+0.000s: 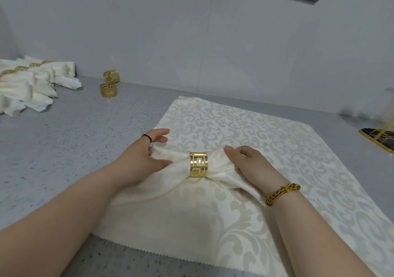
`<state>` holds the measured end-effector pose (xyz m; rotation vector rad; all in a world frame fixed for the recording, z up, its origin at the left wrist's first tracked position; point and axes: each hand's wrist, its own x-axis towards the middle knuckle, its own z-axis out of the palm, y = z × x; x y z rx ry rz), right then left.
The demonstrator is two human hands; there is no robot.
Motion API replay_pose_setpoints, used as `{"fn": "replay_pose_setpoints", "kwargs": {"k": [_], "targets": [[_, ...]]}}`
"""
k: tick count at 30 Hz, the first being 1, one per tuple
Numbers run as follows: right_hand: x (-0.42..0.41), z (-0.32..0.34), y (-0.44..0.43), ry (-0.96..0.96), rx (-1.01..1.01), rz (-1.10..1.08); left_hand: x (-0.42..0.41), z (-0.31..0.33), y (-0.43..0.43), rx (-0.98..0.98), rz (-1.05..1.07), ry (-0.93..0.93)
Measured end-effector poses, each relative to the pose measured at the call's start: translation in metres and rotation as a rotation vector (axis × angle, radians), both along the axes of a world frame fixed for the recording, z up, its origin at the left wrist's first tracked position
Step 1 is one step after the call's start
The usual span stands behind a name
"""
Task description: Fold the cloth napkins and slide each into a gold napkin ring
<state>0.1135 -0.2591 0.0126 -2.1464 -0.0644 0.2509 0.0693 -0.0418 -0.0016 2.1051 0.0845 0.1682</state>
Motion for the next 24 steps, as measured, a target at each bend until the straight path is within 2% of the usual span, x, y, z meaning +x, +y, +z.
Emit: {"fn": "replay_pose_setpoints", "kwargs": {"k": [4,9,12,14,16,17,19,21,24], "targets": [[-0.003,0.008,-0.012,0.05,0.029,0.041,-0.008,0.011,0.01,-0.016,0.004,0.086],[-0.009,0.014,-0.025,0.094,-0.044,0.093,-0.02,0.012,0.017,0.189,0.088,0.157],[-0.022,0.011,-0.021,0.145,0.088,0.015,-0.03,0.005,0.009,0.209,0.09,0.145],[-0.031,0.006,-0.017,0.073,0.08,-0.044,-0.037,0.003,0.003,0.281,0.092,0.117],[-0.037,0.003,-0.016,-0.023,0.09,-0.083,-0.041,0.005,-0.003,0.486,0.131,0.039],[-0.04,0.002,-0.015,-0.058,0.093,-0.097,-0.04,0.008,-0.006,0.618,0.118,-0.036],[-0.042,-0.001,-0.015,-0.08,0.076,-0.099,-0.033,0.014,-0.019,0.784,-0.041,-0.176],[-0.044,-0.002,-0.014,-0.079,0.065,-0.093,-0.022,0.018,-0.038,0.843,-0.22,-0.186],[-0.048,-0.004,-0.015,-0.1,0.046,-0.098,-0.002,0.013,-0.058,0.832,-0.213,-0.142]]}}
